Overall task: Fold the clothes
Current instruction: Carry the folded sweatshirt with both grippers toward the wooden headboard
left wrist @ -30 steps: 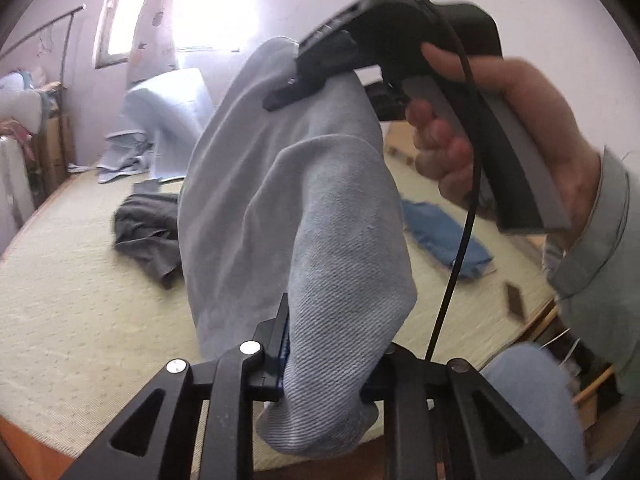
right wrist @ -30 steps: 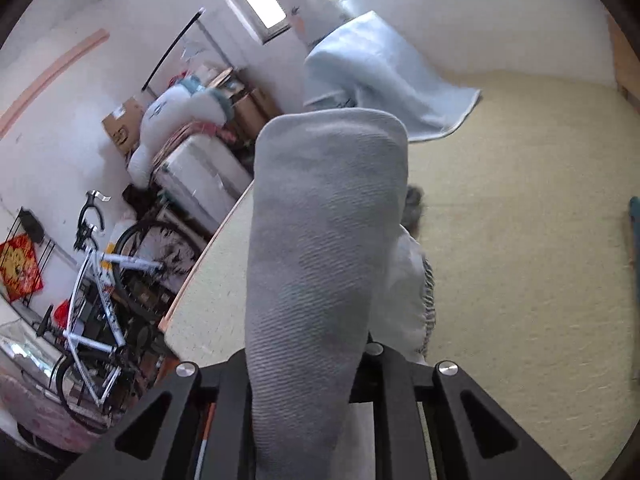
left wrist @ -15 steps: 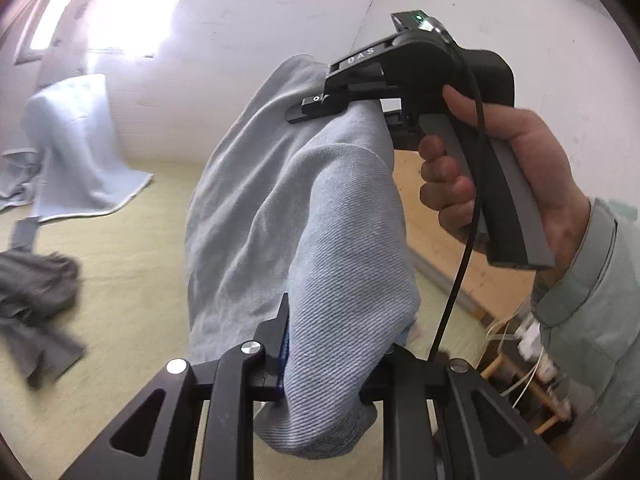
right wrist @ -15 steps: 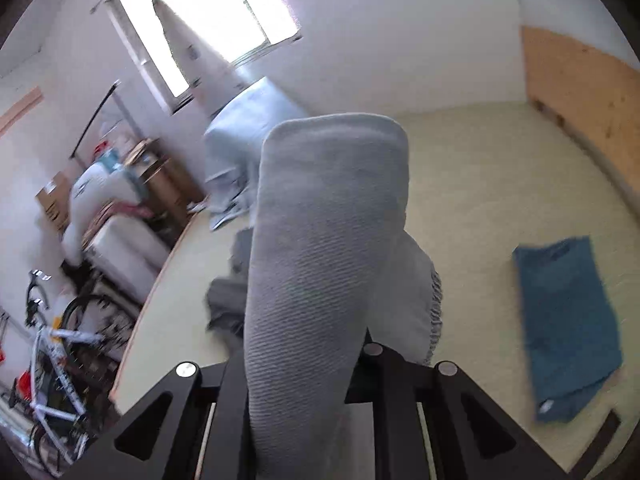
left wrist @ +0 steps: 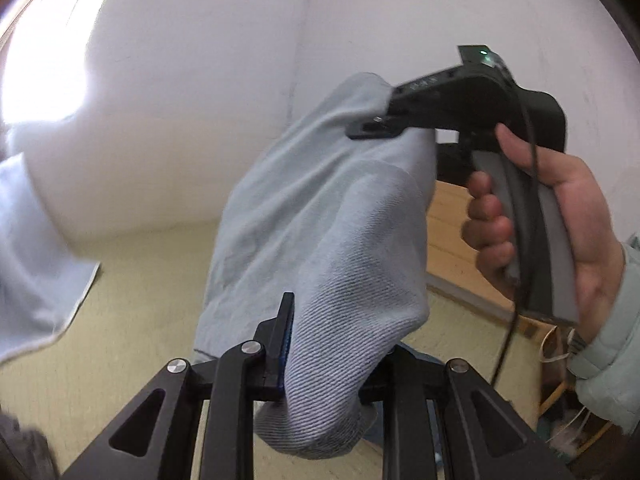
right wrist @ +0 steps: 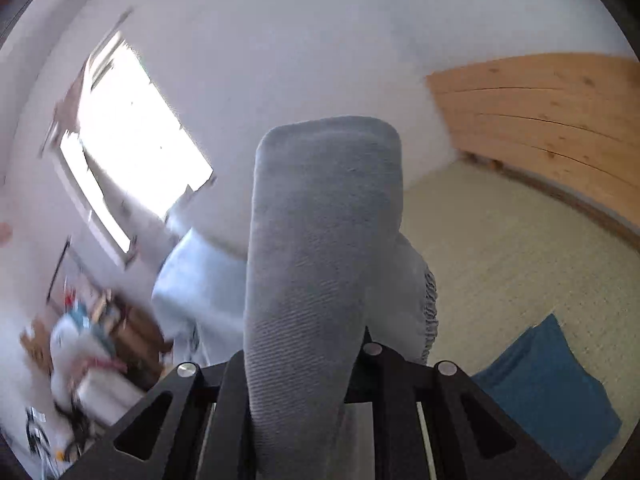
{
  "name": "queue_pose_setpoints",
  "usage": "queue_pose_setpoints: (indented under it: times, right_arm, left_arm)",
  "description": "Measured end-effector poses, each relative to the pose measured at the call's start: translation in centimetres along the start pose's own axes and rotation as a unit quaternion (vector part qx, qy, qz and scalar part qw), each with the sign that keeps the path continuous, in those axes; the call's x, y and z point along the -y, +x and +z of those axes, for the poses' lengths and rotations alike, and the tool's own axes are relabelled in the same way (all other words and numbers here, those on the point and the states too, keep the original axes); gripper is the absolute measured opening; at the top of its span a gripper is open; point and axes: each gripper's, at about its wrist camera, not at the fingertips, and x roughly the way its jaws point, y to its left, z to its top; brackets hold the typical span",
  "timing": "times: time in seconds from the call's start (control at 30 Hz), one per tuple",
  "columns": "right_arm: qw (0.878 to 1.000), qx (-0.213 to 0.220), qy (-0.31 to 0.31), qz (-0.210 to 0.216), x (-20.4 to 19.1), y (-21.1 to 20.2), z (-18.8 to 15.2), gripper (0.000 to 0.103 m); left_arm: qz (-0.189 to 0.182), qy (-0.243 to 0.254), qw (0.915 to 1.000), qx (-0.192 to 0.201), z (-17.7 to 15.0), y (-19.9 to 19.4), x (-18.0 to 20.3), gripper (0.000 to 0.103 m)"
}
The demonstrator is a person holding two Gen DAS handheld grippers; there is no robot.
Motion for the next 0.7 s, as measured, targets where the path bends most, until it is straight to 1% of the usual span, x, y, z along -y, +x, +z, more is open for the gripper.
queue_pose_setpoints:
  times: [0.03,0.1,0.17,0.27,0.37,0.43,0.5,0.57,0.67,0.7]
  right_arm:
    - [1.0,0.014,0.011,-0.009,2.2,-0.6,-0.1,0.013]
    - [0.999,0.023,0.015,-0.032,5.6,-1.0,-0.6,0.013]
    - [0.998,0.02,0.029,-0.058,9.7,-1.3,-1.9,0.013]
    - [0.994,0.001,0.068,-0.091,15.5,-1.4,-4.2,0.013]
    - [0.988,-0.009,0.107,-0.11,20.5,-2.4,-7.1,0.013]
    - [0.987,-0.004,0.12,-0.108,22.9,-3.8,-8.7,0.013]
    - [0.986,0.001,0.122,-0.11,24.5,-5.4,-9.6,0.013]
    - [0.984,0.0,0.137,-0.11,26.1,-6.9,-11.1,0.013]
    - [0.98,-0.012,0.16,-0.12,28.6,-8.7,-13.5,0.014]
    - [0.978,-0.018,0.169,-0.124,29.6,-9.3,-14.4,0.014]
  left_arm:
    - [-0.003,0.011,0.9999,-0.003,-0.2,1.1,0.5,0.022]
    - [-0.018,0.022,0.9994,-0.021,-1.3,3.7,1.7,0.022]
    - [-0.028,0.024,0.9983,-0.044,-2.9,6.1,2.8,0.022]
    - [-0.042,0.028,0.9955,-0.08,-5.9,9.1,4.7,0.021]
    - [-0.051,0.034,0.9938,-0.092,-7.4,9.8,6.2,0.021]
    - [-0.057,0.043,0.9922,-0.102,-8.2,10.1,7.5,0.021]
    - [-0.066,0.056,0.9902,-0.11,-9.3,10.0,9.3,0.021]
    - [-0.07,0.068,0.9878,-0.122,-10.7,10.2,12.4,0.021]
    - [-0.075,0.087,0.9834,-0.141,-12.7,10.5,14.1,0.021]
    - [-0.076,0.093,0.9813,-0.151,-14.0,10.5,15.1,0.021]
